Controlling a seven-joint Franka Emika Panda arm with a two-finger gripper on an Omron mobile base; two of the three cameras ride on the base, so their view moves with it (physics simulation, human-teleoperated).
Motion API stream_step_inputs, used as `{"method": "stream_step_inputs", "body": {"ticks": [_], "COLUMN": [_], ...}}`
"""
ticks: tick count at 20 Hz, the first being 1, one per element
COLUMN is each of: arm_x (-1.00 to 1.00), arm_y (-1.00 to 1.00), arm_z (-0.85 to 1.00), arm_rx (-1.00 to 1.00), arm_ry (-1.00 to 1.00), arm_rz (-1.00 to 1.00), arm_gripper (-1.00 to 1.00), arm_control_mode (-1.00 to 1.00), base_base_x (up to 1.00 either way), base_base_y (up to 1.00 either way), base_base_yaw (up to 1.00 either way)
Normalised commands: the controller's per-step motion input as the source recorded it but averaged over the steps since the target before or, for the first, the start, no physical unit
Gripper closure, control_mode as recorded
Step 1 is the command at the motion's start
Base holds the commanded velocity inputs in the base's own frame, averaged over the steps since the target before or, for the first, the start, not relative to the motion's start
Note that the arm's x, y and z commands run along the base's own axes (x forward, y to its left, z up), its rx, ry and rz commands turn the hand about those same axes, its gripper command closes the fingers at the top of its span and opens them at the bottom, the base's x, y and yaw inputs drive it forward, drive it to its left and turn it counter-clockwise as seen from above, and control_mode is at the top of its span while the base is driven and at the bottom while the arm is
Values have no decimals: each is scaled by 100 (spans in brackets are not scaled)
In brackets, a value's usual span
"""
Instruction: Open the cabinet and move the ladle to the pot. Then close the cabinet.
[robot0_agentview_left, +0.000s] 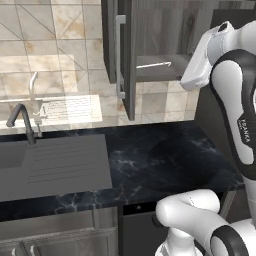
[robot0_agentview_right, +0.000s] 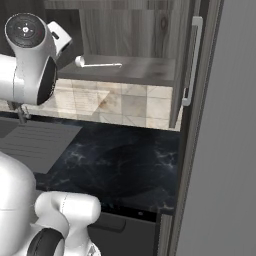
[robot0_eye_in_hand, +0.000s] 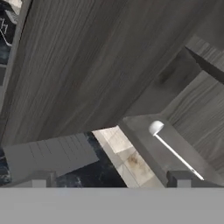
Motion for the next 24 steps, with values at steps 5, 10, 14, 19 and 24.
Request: {"method": "stream_step_inputs", "body": {"ticks": [5,10,14,19,24], "arm_x": [9,11,5,17,33], "arm_y": [-11,-16,-19,-14,-16], "arm_z": [-29,-8,0,0,0], "arm_rx": [-9,-12,-12,-8,-1], "arm_ry": [-4,-2,-12,-11,-2], "arm_rz": [0,0,0,0,1], "arm_gripper": [-100,-100,-100,-100,-100], "arm_control_mode": [-100,-100,-100,-100,-100], "base_base_x": [0,0,0,0,0], "base_base_y": [0,0,0,0,0], "base_base_yaw": [0,0,0,0,0]}}
